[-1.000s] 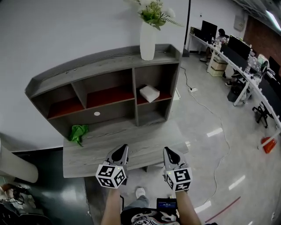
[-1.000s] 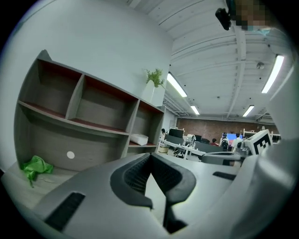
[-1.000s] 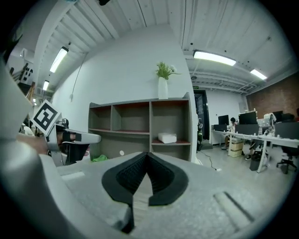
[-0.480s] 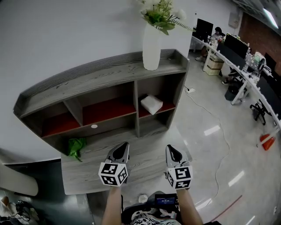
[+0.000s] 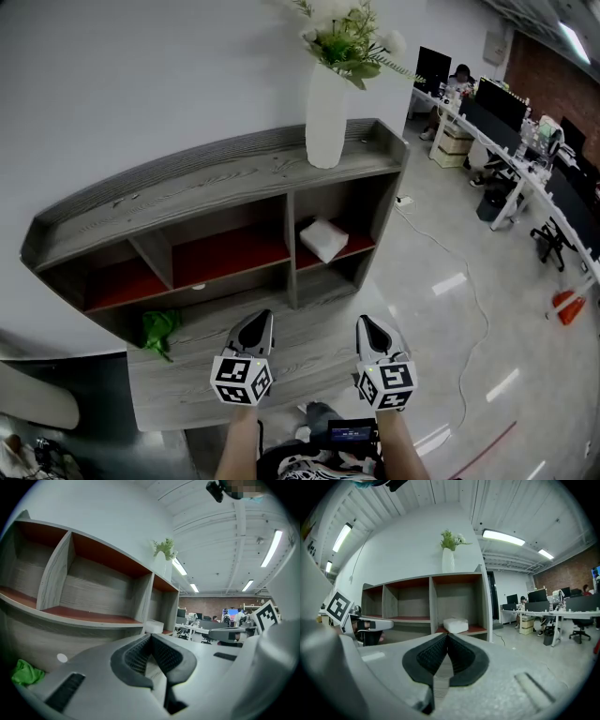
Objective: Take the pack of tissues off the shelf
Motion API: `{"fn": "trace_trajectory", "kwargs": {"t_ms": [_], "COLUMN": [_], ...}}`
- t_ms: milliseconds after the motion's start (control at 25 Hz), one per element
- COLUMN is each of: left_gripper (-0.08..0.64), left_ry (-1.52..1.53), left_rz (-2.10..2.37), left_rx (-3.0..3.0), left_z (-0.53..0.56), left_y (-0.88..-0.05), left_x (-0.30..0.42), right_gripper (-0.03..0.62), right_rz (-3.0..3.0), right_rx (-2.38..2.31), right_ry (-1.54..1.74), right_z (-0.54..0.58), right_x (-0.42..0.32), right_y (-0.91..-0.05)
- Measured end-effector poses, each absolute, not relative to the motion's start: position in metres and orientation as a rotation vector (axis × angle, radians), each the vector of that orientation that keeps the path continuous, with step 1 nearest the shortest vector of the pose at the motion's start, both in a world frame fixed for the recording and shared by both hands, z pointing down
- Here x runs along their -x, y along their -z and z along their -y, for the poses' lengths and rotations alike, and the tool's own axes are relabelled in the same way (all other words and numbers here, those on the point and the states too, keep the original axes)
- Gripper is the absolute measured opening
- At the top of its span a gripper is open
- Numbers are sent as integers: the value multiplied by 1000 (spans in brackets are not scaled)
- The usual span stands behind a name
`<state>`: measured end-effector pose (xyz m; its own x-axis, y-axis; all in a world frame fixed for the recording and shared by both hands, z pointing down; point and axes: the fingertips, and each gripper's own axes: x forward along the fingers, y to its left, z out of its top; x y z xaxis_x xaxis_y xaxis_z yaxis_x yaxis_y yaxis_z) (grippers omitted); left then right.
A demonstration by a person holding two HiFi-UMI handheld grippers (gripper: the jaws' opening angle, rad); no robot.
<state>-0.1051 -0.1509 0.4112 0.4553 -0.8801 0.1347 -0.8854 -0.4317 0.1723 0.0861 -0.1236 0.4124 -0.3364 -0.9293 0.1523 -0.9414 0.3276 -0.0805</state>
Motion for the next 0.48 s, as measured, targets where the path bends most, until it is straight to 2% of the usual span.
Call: {"fn": "trace_trajectory", "kwargs": {"t_ms": [480], "left_gripper": [7], "left_ry": [-27], "left_rz": [1555], "left_rx": [-2444], "left_z": [168], "left_y": [-432], "left_x": [115], "right_gripper": [5], "right_rz": [2504], "right_rx": [-1733], "right_ry": [-253], "right_z": [151], "right_x": [-71], "right_y": [-426]}}
